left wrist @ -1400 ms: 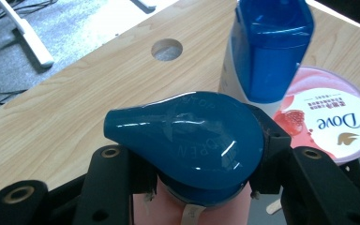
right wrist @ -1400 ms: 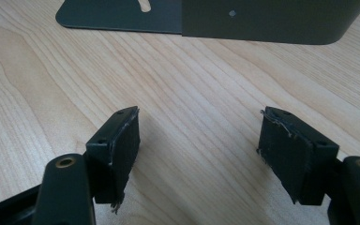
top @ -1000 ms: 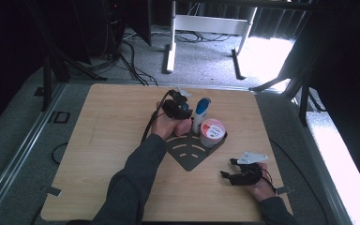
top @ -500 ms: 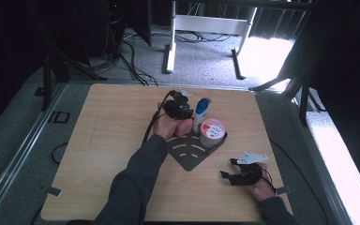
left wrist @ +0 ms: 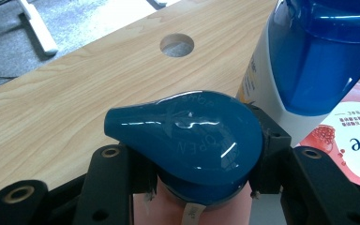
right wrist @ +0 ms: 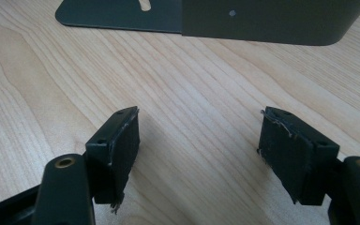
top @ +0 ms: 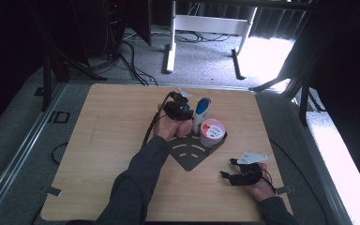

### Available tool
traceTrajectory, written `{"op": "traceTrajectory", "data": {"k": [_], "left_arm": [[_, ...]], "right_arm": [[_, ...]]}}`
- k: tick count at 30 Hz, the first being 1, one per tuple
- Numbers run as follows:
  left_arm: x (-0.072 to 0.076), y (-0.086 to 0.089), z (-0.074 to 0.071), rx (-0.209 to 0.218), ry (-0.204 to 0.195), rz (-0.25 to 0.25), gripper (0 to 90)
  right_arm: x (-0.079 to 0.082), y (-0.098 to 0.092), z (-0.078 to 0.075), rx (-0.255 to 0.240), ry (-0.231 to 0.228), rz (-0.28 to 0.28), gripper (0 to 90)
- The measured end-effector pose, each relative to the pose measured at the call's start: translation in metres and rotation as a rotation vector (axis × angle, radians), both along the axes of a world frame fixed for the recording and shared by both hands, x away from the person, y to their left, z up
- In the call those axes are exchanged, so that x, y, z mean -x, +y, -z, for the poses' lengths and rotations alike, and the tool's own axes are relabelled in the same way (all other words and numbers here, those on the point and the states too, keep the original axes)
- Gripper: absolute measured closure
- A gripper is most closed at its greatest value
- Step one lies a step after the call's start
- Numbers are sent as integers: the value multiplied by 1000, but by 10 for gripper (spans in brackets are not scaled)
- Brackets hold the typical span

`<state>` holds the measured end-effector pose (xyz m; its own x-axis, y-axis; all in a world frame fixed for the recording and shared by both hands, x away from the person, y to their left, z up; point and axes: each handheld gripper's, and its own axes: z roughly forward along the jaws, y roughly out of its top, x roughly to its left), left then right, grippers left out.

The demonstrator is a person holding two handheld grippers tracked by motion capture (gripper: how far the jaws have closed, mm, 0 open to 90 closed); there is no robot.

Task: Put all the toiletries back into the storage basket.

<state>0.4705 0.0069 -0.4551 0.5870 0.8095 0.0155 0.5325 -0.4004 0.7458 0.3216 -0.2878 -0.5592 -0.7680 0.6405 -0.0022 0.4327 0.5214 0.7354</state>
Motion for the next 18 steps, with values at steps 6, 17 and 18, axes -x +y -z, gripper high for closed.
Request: {"op": "traceTrajectory", "data": {"k": [6,17,18], "left_arm": [[2,2,2,13,-9,-11,528],[4,2,3,43,-10,-67,529],[5,1,3,42,-8,-72,529]], "right_arm": [[0,0,0,0,0,0,287],[0,0,0,0,0,0,287],[0,0,0,-1,0,0,287]]}}
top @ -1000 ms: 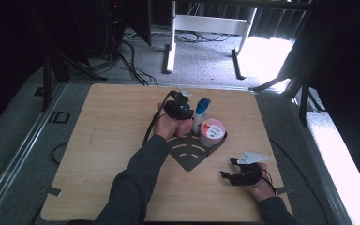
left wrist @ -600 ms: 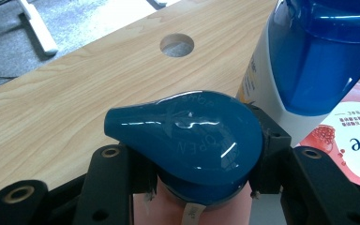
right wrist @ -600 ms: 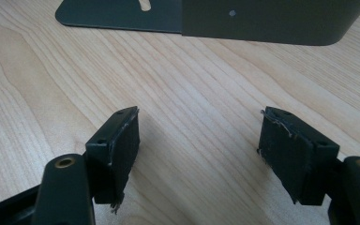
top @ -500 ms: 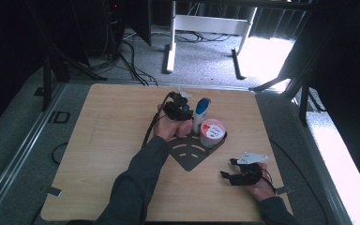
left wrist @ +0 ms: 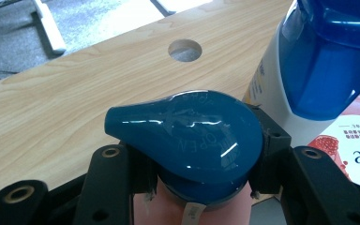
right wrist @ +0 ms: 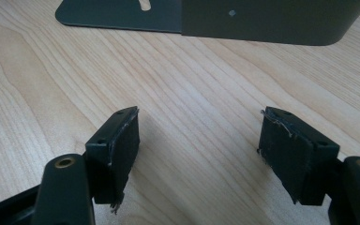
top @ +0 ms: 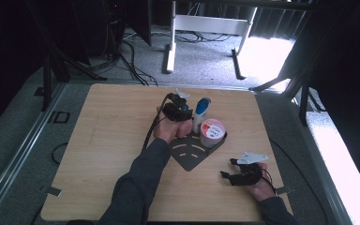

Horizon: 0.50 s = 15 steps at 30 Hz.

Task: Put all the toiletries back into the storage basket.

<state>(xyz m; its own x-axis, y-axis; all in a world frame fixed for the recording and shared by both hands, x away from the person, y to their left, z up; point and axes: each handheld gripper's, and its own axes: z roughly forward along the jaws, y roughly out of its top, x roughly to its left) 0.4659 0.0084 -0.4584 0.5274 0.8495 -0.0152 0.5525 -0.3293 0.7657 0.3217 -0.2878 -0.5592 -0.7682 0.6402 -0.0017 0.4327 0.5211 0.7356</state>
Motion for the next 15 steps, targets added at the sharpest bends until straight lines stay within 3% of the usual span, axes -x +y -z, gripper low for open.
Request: {"op": "traceTrajectory", "data": {"k": [11,15], "left_arm": [[2,-1,0,-26,7,15,520],[3,-1,-1,-58,5,16,478]], "right_arm": [[0,0,0,1,0,1,287],[0,0,0,1,0,1,287]]}}
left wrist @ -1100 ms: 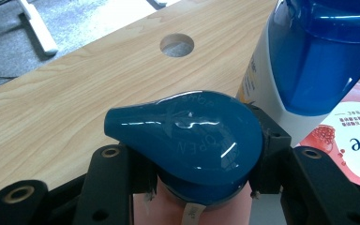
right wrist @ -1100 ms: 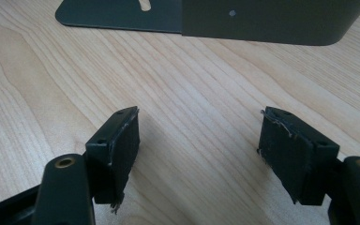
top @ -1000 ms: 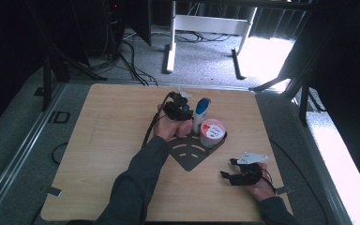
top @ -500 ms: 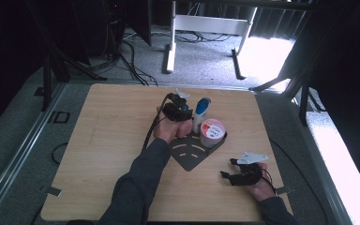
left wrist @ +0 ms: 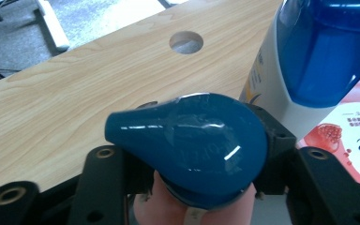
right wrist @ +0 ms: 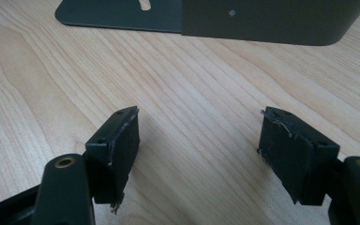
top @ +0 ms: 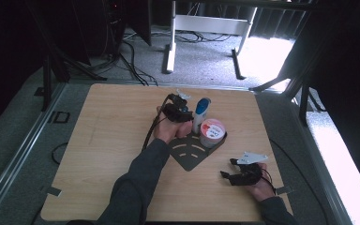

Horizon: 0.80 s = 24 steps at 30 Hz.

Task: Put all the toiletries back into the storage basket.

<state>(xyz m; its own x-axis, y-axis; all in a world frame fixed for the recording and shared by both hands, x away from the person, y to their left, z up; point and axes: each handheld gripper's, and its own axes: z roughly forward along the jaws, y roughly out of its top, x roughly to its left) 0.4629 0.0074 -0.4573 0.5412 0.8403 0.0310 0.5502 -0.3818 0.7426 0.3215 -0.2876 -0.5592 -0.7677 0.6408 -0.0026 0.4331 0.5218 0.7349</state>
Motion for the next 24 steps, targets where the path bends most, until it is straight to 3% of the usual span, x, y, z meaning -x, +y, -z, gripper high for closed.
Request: {"op": "traceTrajectory", "data": {"k": [8,15,18,24], "left_arm": [[2,-2,0,-35,2,15,424],[5,-3,-2,-38,-1,31,482],[4,0,-2,1,5,8,523],[7,0,0,19,-16,-23,527]], "right_arm": [[0,0,0,0,-1,0,287],[0,0,0,0,0,0,286],[0,0,0,0,0,0,286],[0,0,0,-1,1,-1,287]]}}
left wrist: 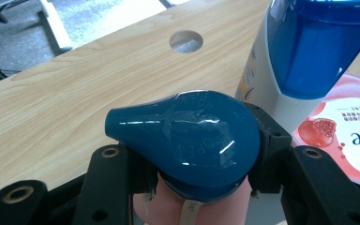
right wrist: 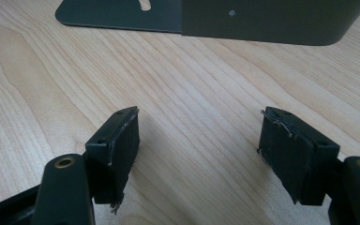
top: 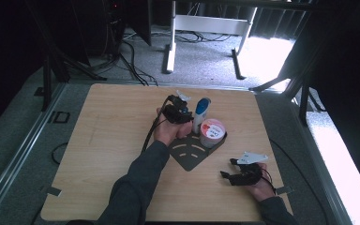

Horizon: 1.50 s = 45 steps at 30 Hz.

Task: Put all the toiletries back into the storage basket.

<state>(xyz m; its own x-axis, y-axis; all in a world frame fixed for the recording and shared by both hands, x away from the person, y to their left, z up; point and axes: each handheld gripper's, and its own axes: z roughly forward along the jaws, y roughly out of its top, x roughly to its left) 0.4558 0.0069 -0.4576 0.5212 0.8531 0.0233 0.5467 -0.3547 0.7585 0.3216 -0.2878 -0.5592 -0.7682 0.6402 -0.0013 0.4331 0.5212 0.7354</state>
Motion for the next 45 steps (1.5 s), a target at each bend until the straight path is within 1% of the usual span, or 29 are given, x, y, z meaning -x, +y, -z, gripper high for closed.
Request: {"op": "traceTrajectory", "data": {"k": [3,7,11,12,13,15,16,19,20,26,29,33,36,38,40,45], "left_arm": [[1,-1,1,13,-1,-24,527],[1,-1,1,16,2,-35,525],[0,1,1,21,19,-18,513],[0,1,1,21,25,-14,470],[1,1,1,18,28,-11,470],[3,1,1,6,22,0,442],[6,1,1,-13,17,8,417],[8,2,0,-10,17,14,405],[8,3,-1,-11,23,17,388],[13,6,-3,-22,23,37,364],[19,11,-4,-30,10,45,364],[23,20,-4,-35,9,41,364],[26,27,-4,-23,8,49,363],[29,32,-5,-19,0,50,359],[32,37,-5,-6,0,59,359],[40,46,-4,-16,-15,74,358]], "right_arm": [[0,0,0,1,0,1,286],[0,0,0,0,-1,0,286],[0,0,0,0,-1,0,286],[0,0,0,1,0,0,286],[0,0,0,1,0,0,286],[0,0,0,1,0,0,286],[0,0,0,1,-1,0,286],[0,0,0,2,-2,0,286],[0,0,0,2,-2,0,286],[0,0,0,2,-1,0,286],[0,0,0,1,0,0,286],[0,0,0,1,0,0,286],[0,0,0,2,-3,-1,286],[0,0,0,2,-2,0,286],[0,0,0,2,-1,1,286],[0,0,0,2,-2,1,286]]}}
